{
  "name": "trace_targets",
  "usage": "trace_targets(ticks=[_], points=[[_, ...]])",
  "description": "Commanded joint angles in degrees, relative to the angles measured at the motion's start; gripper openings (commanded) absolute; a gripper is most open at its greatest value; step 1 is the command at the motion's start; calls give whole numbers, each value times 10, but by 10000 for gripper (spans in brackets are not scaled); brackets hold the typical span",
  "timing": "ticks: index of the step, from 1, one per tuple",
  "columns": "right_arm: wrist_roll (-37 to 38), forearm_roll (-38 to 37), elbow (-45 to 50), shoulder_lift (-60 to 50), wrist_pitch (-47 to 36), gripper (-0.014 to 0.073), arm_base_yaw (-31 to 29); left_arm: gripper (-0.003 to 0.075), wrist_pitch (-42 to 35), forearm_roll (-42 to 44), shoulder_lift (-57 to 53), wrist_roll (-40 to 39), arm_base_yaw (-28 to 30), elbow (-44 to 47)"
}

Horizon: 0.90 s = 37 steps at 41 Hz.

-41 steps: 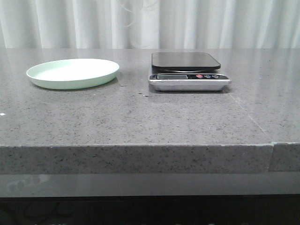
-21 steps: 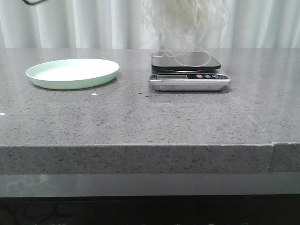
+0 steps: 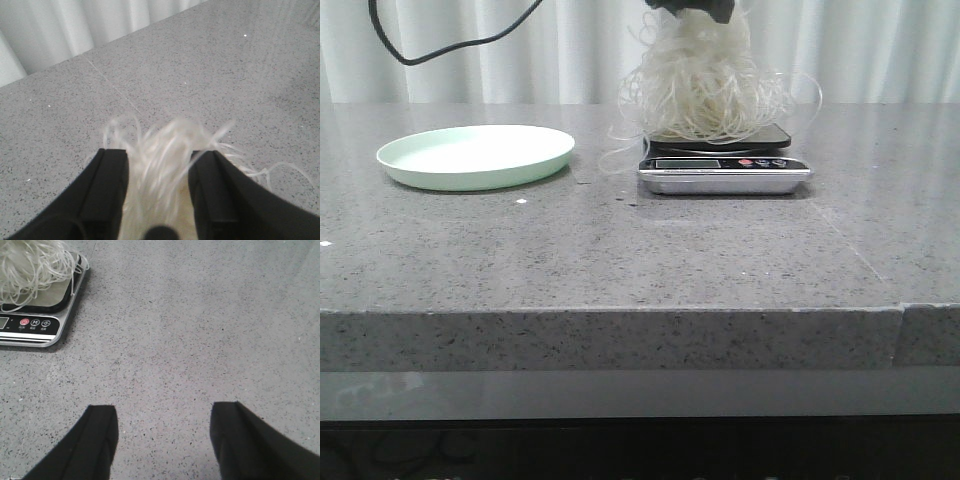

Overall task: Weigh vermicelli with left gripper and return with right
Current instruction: 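Lower the vermicelli onto the scale, open the left gripper, withdraw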

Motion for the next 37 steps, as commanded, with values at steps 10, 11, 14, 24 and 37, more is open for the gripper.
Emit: trace_targets(ticks=[10, 11, 14, 24, 37], points=[[-4, -5, -17, 5, -36, 512, -3, 406, 29, 10, -96, 0, -1, -21], [-4, -5, -17, 5, -36, 512, -3, 406, 35, 16, -103, 0, -1, -21], [-4, -5, -17, 5, -36, 512, -3, 405, 58, 34, -133, 0, -1, -21], [-4, -5, -17, 5, -36, 512, -3, 397, 157, 38, -240, 0, -1, -21], [-4, -5, -17, 5, -36, 512, -3, 397, 218, 39, -403, 0, -3, 75]])
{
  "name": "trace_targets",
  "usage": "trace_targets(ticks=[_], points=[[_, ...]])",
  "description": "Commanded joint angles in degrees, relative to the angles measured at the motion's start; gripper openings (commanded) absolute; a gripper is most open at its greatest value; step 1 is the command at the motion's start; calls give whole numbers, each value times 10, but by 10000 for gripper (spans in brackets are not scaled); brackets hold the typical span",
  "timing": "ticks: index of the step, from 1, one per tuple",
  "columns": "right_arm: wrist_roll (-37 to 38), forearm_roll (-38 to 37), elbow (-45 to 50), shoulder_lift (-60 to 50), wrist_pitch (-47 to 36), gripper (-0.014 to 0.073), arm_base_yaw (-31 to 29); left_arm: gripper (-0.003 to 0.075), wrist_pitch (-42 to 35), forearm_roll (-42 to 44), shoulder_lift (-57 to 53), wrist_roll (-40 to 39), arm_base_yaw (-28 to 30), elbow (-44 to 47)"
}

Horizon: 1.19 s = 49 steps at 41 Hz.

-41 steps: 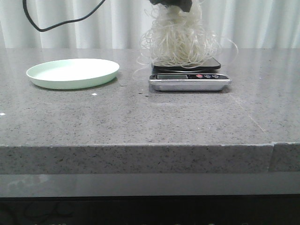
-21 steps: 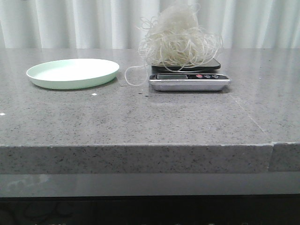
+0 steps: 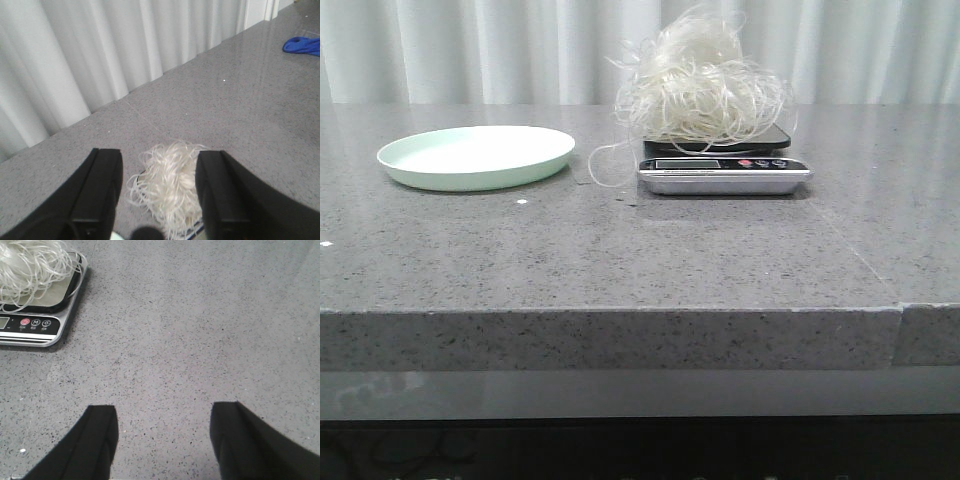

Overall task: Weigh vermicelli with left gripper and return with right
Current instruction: 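Lower the vermicelli onto the scale, open the left gripper, withdraw, then lower the right gripper onto the vermicelli on the scale and close it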

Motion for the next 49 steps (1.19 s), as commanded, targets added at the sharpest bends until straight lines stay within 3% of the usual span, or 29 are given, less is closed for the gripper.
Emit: trace_targets(ticks=[1, 18, 28, 38, 49], points=[[-4, -5, -17, 5, -36, 512, -3, 397, -31, -4, -71, 0, -3, 37], [-4, -5, -17, 5, -36, 512, -3, 397, -111, -11, -324, -1, -3, 397], [-4, -5, -17, 5, -36, 512, -3, 397, -126, -19, -456, -1, -3, 549], [-4, -5, -17, 5, -37, 512, -3, 397, -127, -19, -532, -1, -3, 621], [-4, -4, -17, 5, -48, 512, -3, 397, -124, -19, -539, -1, -3, 628]])
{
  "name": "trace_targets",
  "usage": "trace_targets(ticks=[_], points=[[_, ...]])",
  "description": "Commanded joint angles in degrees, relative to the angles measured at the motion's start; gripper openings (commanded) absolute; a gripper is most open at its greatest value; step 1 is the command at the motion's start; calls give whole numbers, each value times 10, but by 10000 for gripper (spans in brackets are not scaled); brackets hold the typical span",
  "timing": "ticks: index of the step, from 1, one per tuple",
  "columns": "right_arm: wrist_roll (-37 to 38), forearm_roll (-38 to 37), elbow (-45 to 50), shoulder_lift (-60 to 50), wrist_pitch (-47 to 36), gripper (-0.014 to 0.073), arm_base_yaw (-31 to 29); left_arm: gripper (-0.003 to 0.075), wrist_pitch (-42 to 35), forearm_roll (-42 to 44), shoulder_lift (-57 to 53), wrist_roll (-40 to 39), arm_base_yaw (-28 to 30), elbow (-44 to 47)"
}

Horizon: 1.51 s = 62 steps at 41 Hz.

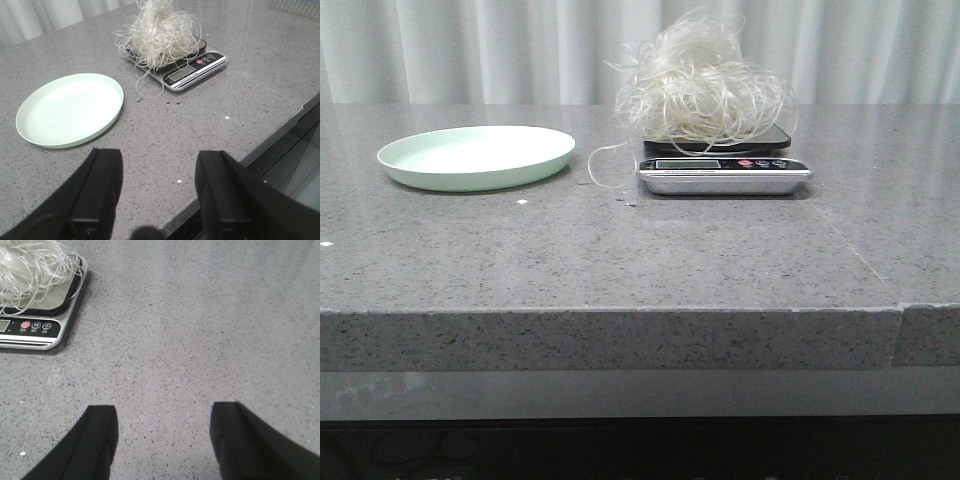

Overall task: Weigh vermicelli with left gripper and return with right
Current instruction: 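Lower the right gripper onto the vermicelli on the scale and close it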

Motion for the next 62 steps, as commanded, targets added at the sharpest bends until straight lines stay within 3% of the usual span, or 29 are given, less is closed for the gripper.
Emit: trace_targets(ticks=[1, 12, 22, 38, 62], points=[[-4, -2, -17, 5, -47, 512, -3, 397, -45, -9, 1, -1, -3, -15], [-8, 41, -30, 28, -40, 512, 16, 397, -45, -9, 1, -1, -3, -15], [-54, 41, -112, 149, -23, 512, 108, 397, -45, -9, 1, -1, -3, -15], [-55, 41, -314, 397, -19, 512, 206, 397, -45, -9, 1, -1, -3, -15], [-101, 39, -617, 691, 78, 512, 245, 397, -45, -9, 1, -1, -3, -15]])
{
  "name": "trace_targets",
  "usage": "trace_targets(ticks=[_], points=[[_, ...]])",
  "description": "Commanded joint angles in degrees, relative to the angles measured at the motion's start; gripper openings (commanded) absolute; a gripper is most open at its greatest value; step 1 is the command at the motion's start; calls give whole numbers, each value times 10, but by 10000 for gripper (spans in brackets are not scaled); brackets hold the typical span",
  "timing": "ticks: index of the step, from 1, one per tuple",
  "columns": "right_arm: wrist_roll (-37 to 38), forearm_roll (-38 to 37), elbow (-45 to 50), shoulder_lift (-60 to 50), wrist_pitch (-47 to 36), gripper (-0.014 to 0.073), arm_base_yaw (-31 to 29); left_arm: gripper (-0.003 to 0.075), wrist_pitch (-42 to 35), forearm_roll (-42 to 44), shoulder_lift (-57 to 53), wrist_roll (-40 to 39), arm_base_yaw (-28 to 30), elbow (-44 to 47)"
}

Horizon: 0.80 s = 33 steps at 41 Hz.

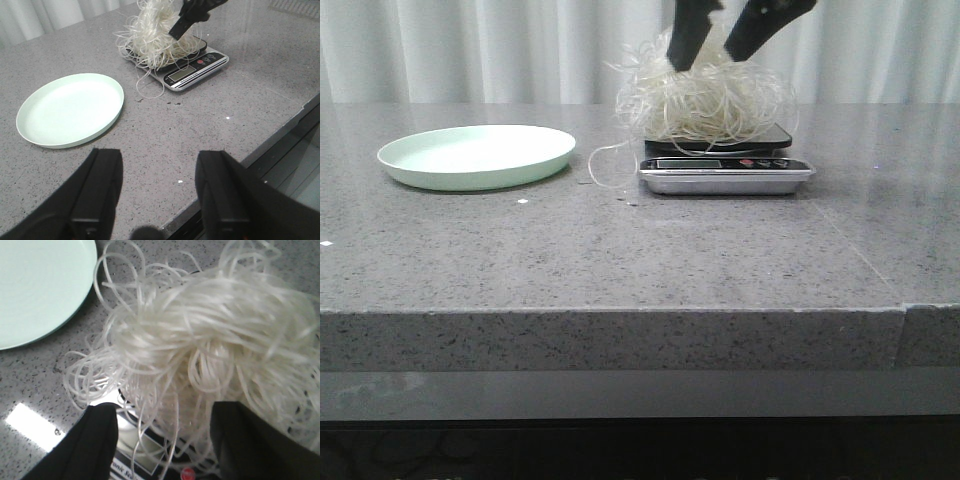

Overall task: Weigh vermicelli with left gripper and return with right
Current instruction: 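Lower the right gripper onto the vermicelli on the scale and close it, then lift the vermicelli with the right gripper and carry it to the green plate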

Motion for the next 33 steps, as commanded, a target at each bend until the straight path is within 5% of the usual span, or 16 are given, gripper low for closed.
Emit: trace_targets(ticks=[1, 11, 24, 33], points=[[-14, -2, -56, 8, 0, 512, 0, 397, -45, -6, 1, -1, -3, -15], [-18, -13, -99, 57, 27, 494, 0, 397, -45, -6, 1, -1, -3, -15], [-18, -20, -99, 60, 30, 162, 0, 397, -45, -6, 1, -1, -3, -15], [-18, -20, -99, 55, 32, 145, 0, 397, -45, -6, 1, -1, -3, -15]])
